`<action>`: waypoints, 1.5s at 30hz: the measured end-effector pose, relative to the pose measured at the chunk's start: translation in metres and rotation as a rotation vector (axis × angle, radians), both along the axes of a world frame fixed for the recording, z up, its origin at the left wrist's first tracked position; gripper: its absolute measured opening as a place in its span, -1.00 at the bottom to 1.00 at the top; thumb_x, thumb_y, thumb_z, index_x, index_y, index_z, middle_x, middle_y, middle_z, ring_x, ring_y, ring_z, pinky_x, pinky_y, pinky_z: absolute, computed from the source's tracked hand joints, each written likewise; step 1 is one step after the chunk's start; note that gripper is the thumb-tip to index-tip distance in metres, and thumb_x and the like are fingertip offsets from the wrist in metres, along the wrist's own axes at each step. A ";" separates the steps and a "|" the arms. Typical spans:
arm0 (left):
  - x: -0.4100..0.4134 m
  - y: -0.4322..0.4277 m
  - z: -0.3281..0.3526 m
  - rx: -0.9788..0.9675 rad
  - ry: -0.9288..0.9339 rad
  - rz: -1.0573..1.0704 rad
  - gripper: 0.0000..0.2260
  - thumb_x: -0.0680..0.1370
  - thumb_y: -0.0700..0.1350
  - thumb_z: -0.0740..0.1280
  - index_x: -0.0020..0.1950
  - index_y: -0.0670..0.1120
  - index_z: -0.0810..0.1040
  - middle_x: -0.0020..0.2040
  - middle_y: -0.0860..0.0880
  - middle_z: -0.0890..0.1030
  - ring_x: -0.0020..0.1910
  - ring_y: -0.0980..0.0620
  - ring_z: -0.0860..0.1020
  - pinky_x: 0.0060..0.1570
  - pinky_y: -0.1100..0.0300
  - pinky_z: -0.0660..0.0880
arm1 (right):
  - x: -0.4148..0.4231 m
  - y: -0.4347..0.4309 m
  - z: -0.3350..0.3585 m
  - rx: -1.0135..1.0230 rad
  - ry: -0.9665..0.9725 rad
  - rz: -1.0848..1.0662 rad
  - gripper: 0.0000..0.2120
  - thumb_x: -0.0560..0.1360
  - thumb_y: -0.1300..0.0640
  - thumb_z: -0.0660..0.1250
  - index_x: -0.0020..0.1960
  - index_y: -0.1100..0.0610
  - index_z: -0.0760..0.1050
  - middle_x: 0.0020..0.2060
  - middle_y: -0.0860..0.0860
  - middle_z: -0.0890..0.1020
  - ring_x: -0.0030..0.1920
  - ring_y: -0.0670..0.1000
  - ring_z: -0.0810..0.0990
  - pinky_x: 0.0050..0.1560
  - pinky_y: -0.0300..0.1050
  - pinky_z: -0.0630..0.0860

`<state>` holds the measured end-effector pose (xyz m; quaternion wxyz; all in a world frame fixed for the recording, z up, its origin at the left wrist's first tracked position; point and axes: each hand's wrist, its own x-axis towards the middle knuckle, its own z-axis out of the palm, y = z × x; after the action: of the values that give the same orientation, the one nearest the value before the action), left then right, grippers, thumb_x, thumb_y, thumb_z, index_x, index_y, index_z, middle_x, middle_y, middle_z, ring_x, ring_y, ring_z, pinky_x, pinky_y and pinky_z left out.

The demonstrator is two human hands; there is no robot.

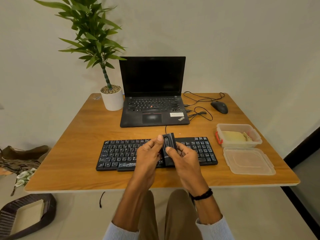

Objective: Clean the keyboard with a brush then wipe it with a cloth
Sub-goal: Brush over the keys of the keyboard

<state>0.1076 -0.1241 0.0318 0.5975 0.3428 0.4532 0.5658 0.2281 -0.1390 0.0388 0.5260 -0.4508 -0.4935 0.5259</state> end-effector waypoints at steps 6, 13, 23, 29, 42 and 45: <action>0.004 -0.001 -0.001 -0.009 -0.008 -0.007 -0.65 0.61 0.05 0.35 0.24 -0.17 0.66 0.11 -0.20 0.71 0.16 -0.18 0.67 0.29 -0.15 0.54 | -0.004 0.000 -0.004 0.007 -0.028 -0.078 -0.76 0.52 0.00 0.40 0.15 0.05 0.58 -0.03 0.02 0.72 0.03 0.02 0.69 0.10 0.10 0.60; 0.007 -0.003 -0.002 0.042 0.032 0.017 -0.67 0.59 0.08 0.36 0.18 -0.13 0.68 0.08 -0.15 0.72 0.14 -0.14 0.68 0.23 -0.11 0.57 | -0.011 0.001 -0.004 -0.053 0.006 -0.182 -0.66 0.45 -0.13 0.43 0.05 0.12 0.63 -0.13 0.03 0.72 -0.04 0.04 0.70 0.02 0.05 0.63; 0.016 -0.007 -0.004 0.007 -0.266 0.132 -0.60 0.51 0.03 0.41 0.22 -0.22 0.60 -0.03 -0.14 0.68 -0.10 0.00 0.62 -0.11 0.16 0.60 | -0.014 0.005 0.001 -0.253 0.481 -0.148 -0.60 0.43 0.06 0.49 0.16 0.28 0.57 0.01 0.22 0.68 -0.06 0.11 0.68 -0.13 -0.10 0.64; 0.013 -0.013 -0.009 -0.039 -0.387 0.265 -0.73 0.56 -0.07 0.41 0.18 -0.21 0.61 -0.02 -0.10 0.71 -0.05 0.03 0.65 -0.01 0.21 0.59 | -0.020 0.012 -0.006 -0.278 0.707 -0.113 -0.54 0.45 0.20 0.46 0.30 0.28 0.46 0.15 0.22 0.63 0.01 0.04 0.66 -0.12 -0.24 0.62; -0.045 -0.019 -0.019 0.176 0.121 0.448 -0.63 0.53 -0.15 0.50 0.32 0.00 0.54 0.14 0.03 0.69 0.12 0.10 0.64 0.13 0.18 0.57 | -0.057 0.038 -0.017 -0.282 0.684 0.016 -0.45 0.50 0.26 0.41 0.44 0.25 0.32 0.23 0.23 0.59 0.23 0.22 0.59 0.17 0.10 0.58; -0.105 -0.015 -0.035 0.187 0.393 0.482 -0.35 0.52 -0.03 0.52 0.53 0.06 0.31 0.29 0.10 0.58 0.23 0.12 0.55 0.24 0.15 0.53 | -0.065 0.052 -0.010 -0.174 0.533 -0.041 -0.50 0.47 0.31 0.42 0.36 0.16 0.36 0.16 0.13 0.64 0.17 0.18 0.63 0.11 0.14 0.59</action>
<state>0.0029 -0.1395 -0.0036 0.3134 0.3815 0.5741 0.6532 0.1627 -0.0874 0.0290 0.6071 -0.3500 -0.2815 0.6555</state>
